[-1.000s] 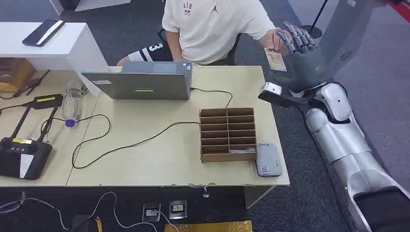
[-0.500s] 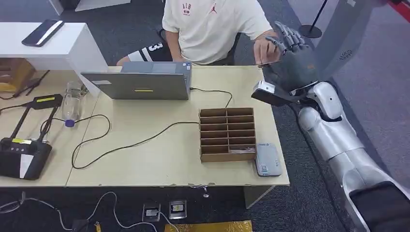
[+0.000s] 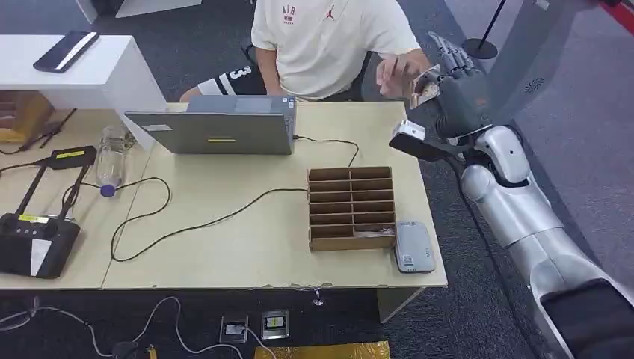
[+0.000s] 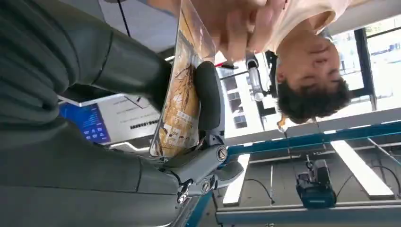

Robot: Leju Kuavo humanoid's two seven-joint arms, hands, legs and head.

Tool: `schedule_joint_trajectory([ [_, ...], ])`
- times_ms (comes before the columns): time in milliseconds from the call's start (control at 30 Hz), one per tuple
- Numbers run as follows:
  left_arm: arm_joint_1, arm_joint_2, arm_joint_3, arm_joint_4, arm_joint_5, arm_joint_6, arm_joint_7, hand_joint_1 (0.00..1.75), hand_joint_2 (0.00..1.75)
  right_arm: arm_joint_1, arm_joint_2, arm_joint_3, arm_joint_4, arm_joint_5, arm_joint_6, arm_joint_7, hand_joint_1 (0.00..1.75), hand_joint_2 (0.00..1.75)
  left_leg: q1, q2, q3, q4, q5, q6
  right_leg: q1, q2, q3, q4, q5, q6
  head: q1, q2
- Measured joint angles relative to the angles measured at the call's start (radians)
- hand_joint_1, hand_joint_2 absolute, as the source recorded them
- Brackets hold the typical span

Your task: Pass the card to the sensor for recognition and then transmit it.

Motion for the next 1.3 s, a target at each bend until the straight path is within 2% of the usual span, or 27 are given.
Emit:
schedule_joint_trajectory([
  [367,0.001,-0.002,0.0,0.0,0.006,0.002,-0.002,0.0,0.0,0.047,-0.021,-0.003,-0.011,-0.038,0.054,0.039,1.75,1.75,0.0,0.0,0.0,0.0,0.0,0.0,0.0,0.0,0.0,0.0,0.0,0.0,0.0,0.0],
  [600,0.006,-0.003,0.0,0.0,0.016,0.002,-0.01,0.0,0.0,0.135,-0.063,-0.01,-0.026,-0.053,0.058,0.049,1.75,1.75,0.0,0.0,0.0,0.0,0.0,0.0,0.0,0.0,0.0,-0.001,0.0,0.0,0.0,0.0],
  [733,0.006,-0.003,0.0,0.0,0.021,0.003,-0.01,0.0,0.0,0.173,-0.085,-0.011,-0.036,-0.055,0.081,0.078,1.75,1.75,0.0,0.0,0.0,0.0,0.0,0.0,0.0,0.0,0.0,-0.001,0.0,0.0,0.0,0.0],
  [933,0.009,-0.001,0.0,0.0,0.029,0.004,-0.01,0.0,0.0,0.299,-0.118,-0.021,-0.054,-0.059,0.076,0.104,1.75,1.75,0.0,0.001,0.0,0.0,-0.001,-0.001,0.0,0.0,0.0,-0.001,0.0,0.0,0.0,0.0],
  [1300,0.009,0.003,0.0,0.0,0.03,0.003,-0.01,0.0,0.0,0.411,-0.129,-0.018,-0.077,-0.037,0.085,0.129,1.75,1.75,0.0,0.001,0.0,0.0,-0.001,-0.001,0.0,0.0,0.0,-0.001,0.0,0.0,0.0,0.0],
])
